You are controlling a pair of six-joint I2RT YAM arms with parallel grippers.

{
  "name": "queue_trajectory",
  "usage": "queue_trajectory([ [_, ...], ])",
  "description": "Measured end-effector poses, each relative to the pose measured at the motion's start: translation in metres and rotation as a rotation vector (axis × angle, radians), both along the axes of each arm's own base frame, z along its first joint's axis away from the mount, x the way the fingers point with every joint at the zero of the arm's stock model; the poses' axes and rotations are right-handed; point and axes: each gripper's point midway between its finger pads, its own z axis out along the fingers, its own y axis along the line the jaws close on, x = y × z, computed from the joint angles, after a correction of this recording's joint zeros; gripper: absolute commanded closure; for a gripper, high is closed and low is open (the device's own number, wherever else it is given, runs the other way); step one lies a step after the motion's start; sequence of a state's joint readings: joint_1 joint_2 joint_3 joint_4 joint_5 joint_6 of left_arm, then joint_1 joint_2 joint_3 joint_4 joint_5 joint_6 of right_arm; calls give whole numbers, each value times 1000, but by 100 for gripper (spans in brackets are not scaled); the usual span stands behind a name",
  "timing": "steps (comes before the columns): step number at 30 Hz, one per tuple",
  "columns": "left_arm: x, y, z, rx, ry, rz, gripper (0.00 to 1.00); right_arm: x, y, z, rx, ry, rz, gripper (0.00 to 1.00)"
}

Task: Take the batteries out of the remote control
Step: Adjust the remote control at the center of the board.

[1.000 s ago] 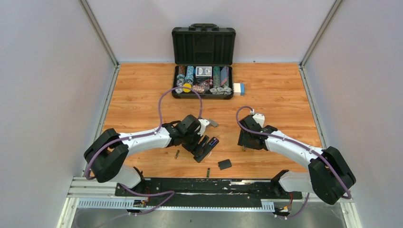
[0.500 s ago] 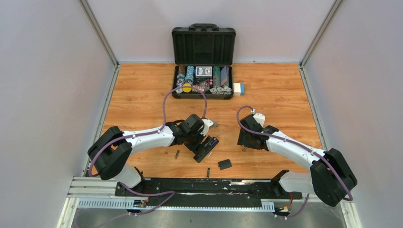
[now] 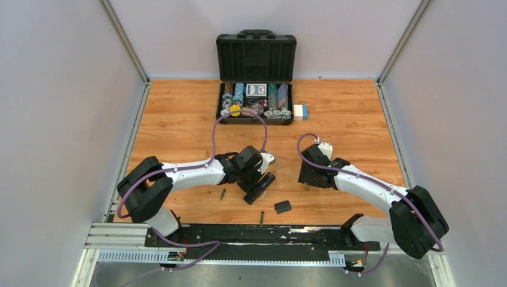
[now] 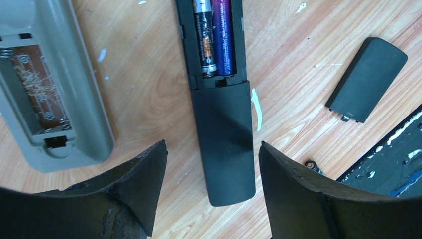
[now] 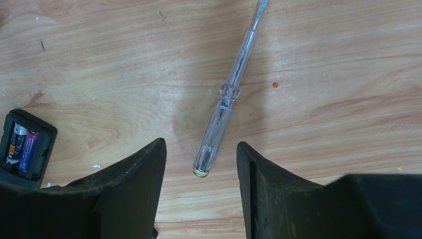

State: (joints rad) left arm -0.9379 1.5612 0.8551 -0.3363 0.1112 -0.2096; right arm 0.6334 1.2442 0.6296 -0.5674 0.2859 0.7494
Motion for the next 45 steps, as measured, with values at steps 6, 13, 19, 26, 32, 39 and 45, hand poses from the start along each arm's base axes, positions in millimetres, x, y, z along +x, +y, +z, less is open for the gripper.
queue_trajectory([
  [6,-1,-8,-6,14,-3,-33,33,0,0,0,1,0,0,45],
  [13,2,-13,-8,33,-31,-68,51,0,0,1,5,-6,-1,45],
  [19,0,-16,-9,86,-82,-134,61,0,-3,0,2,-3,-8,45],
  [26,-4,-19,-9,119,-155,-237,68,-1,-6,-3,-1,1,-18,46],
  [32,-8,-21,-8,110,-192,-335,70,-2,-8,-3,4,-1,-22,50],
  [39,-14,-23,-8,99,-191,-428,65,-2,-8,-4,6,5,-23,56],
  [45,-25,-23,-8,100,-158,-466,52,-4,-8,-11,-8,31,-22,65],
])
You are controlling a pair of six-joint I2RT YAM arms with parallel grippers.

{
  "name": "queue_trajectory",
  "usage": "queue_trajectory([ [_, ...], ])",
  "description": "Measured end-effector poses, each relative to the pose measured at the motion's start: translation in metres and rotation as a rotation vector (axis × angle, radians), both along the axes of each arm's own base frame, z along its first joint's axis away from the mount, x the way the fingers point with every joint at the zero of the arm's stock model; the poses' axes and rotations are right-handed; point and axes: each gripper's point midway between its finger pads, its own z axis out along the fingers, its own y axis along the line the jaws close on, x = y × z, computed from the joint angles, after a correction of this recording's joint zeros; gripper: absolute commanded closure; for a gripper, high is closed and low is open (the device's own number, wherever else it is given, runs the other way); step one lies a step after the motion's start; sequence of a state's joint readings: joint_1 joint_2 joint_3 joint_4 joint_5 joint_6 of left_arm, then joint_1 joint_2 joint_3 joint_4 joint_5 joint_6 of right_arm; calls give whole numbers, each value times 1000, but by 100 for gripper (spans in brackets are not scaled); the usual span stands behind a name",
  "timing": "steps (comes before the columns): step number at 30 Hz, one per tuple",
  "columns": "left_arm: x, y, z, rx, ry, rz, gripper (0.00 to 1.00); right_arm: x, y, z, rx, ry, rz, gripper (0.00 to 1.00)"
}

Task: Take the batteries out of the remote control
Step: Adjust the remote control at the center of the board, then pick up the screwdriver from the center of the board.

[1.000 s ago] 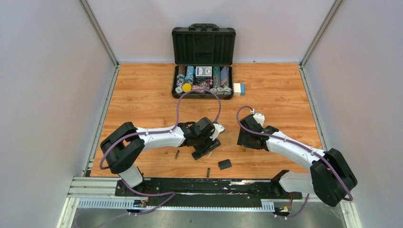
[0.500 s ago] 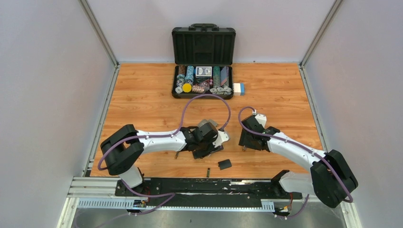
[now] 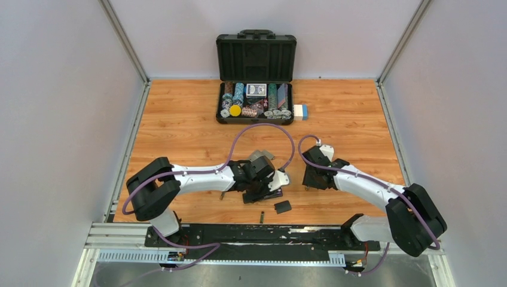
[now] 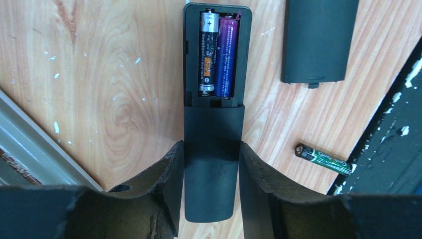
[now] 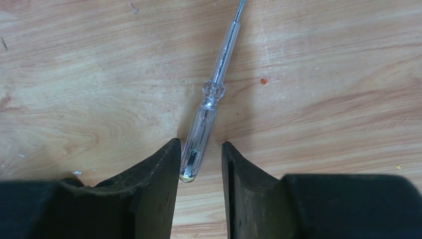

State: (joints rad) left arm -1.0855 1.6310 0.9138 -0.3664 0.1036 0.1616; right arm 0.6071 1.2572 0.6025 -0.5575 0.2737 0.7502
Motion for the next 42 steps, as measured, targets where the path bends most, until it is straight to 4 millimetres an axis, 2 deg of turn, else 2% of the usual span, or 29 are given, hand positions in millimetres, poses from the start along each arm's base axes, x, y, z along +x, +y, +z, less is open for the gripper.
queue_trajectory([
  [6,-8,0,0,5,35,17,43,-1,0,-3,-5,12,0,68],
  [11,-3,2,4,6,14,81,36,0,-1,-4,-12,11,-2,73],
  [13,0,2,10,-11,-5,107,34,0,-2,-4,-16,10,-3,79],
  [16,6,2,23,-52,-43,141,29,1,-2,-4,-19,6,-4,93],
  [17,8,2,29,-73,-59,159,27,2,-2,-4,-18,5,-4,94],
  [19,11,4,37,-105,-82,188,21,3,-1,-3,-14,-1,-3,96],
  [22,15,8,54,-182,-124,247,1,3,0,-1,2,-21,-3,100],
  [23,17,10,59,-203,-134,262,0,3,0,1,11,-31,0,100],
  [28,32,23,87,-370,-154,402,0,7,12,26,130,-172,77,100],
  [35,66,54,128,-644,-108,622,0,7,64,81,393,-408,390,100],
  [42,69,50,164,-898,61,641,0,-18,115,132,633,-542,755,100],
])
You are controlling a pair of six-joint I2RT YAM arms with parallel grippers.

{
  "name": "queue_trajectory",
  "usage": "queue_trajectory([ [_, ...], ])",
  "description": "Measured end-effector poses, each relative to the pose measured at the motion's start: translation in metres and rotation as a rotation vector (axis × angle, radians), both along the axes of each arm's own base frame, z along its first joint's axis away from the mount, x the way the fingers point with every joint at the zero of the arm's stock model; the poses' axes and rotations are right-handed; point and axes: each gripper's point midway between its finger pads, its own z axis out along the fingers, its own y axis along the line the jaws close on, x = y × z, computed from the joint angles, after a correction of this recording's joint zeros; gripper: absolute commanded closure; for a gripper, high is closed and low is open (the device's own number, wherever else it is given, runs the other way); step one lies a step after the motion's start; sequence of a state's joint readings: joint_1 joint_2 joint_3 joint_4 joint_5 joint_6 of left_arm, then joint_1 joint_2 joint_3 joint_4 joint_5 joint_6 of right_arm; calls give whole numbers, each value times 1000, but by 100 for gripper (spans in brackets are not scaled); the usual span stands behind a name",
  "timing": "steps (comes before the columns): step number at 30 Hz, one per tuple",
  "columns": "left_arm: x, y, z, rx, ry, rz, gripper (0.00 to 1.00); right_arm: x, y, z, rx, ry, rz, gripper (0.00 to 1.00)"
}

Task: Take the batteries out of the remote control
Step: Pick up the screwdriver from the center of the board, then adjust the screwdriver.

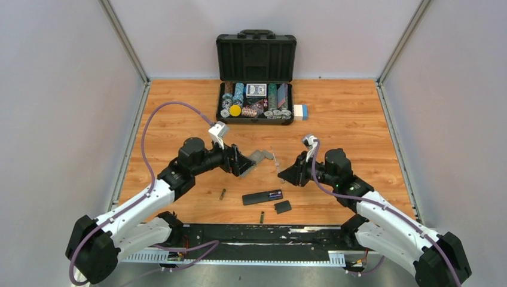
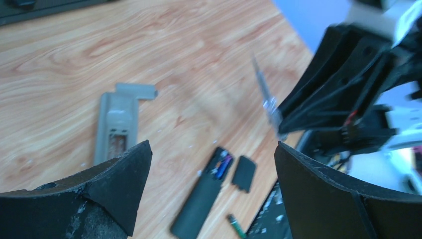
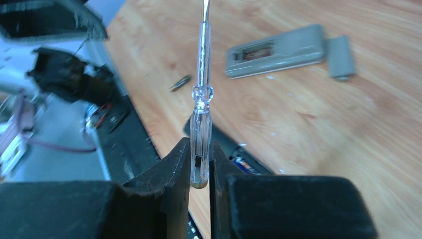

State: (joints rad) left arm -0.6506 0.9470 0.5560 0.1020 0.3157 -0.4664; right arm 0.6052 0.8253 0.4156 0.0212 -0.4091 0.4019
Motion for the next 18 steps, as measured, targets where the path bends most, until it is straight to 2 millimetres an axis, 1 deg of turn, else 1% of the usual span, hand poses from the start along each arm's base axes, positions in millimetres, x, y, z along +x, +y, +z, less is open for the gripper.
queue_trajectory([
  [2,1,-2,12,-74,14,-18,0,-11,10,6,35,-9,98,100],
  [6,-4,-9,42,-227,22,-83,4,-29,26,3,62,58,255,100],
  [8,-8,-13,56,-290,22,-124,6,-34,31,2,69,96,309,100],
  [10,-13,-16,64,-330,30,-158,9,-36,35,2,79,116,340,100],
  [12,-16,-19,68,-359,47,-186,11,-39,38,5,97,123,366,100],
  [14,-17,-20,69,-371,63,-197,13,-41,38,8,108,117,382,100],
  [18,-14,-20,55,-342,120,-173,13,-42,38,15,104,75,392,100],
])
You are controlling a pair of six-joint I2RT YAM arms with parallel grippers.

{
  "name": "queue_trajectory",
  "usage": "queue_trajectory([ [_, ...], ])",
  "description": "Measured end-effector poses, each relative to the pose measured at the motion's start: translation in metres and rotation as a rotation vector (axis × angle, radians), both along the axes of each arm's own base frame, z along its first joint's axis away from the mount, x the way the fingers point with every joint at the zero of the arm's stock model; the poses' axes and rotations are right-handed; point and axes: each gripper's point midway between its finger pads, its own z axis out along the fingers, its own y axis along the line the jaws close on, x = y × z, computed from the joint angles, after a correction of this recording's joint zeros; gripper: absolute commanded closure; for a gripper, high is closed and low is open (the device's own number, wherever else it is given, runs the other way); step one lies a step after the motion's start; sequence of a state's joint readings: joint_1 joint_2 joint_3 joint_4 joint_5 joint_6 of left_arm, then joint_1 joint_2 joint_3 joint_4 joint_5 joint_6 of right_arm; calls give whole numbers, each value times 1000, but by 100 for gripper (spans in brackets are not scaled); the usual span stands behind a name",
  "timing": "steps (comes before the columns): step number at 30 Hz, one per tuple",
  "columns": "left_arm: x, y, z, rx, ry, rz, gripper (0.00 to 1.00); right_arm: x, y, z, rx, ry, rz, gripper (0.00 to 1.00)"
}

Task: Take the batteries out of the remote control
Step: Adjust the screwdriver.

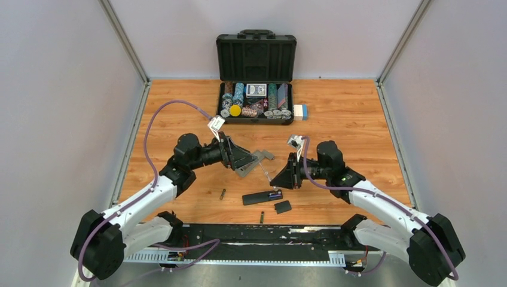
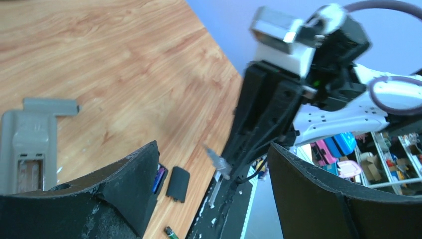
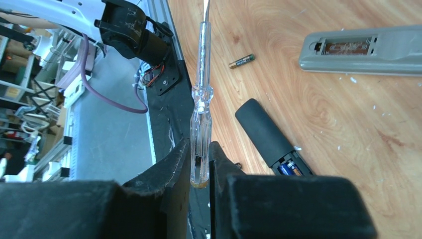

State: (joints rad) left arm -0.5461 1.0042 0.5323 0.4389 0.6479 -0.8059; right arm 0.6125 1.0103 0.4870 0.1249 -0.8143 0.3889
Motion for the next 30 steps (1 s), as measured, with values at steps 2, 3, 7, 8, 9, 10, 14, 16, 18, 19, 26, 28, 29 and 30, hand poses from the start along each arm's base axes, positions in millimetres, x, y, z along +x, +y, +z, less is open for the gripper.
queue_trajectory([
  [2,3,1,-11,35,47,19,14,1,0,4,-16,-36,-8,100],
  [3,5,1,-15,48,68,23,15,1,0,6,-23,-52,-10,100],
  [7,9,-2,-26,75,126,24,20,3,3,16,-70,-146,-35,100],
  [8,10,-2,-28,78,136,24,22,2,4,16,-86,-169,-40,100],
  [9,10,-2,-29,79,149,24,24,2,5,16,-98,-186,-44,100],
  [10,10,-3,-31,80,157,25,26,3,6,15,-114,-205,-54,100],
  [14,10,-3,-30,72,174,24,35,5,7,10,-172,-251,-80,100],
  [16,10,-4,-28,61,180,24,43,6,7,8,-195,-272,-90,100],
  [18,10,-5,-25,49,181,24,45,8,8,7,-214,-291,-100,100],
  [19,9,-5,-24,45,181,21,46,8,8,8,-218,-300,-103,100],
  [26,5,-13,-25,32,201,-12,65,12,7,4,-254,-329,-131,100],
  [28,4,-14,-27,34,209,-18,69,13,7,4,-258,-334,-136,100],
  [29,3,-15,-27,35,213,-21,70,13,7,4,-259,-335,-138,100],
  [30,3,-16,-28,36,215,-25,74,13,7,4,-260,-336,-137,100],
])
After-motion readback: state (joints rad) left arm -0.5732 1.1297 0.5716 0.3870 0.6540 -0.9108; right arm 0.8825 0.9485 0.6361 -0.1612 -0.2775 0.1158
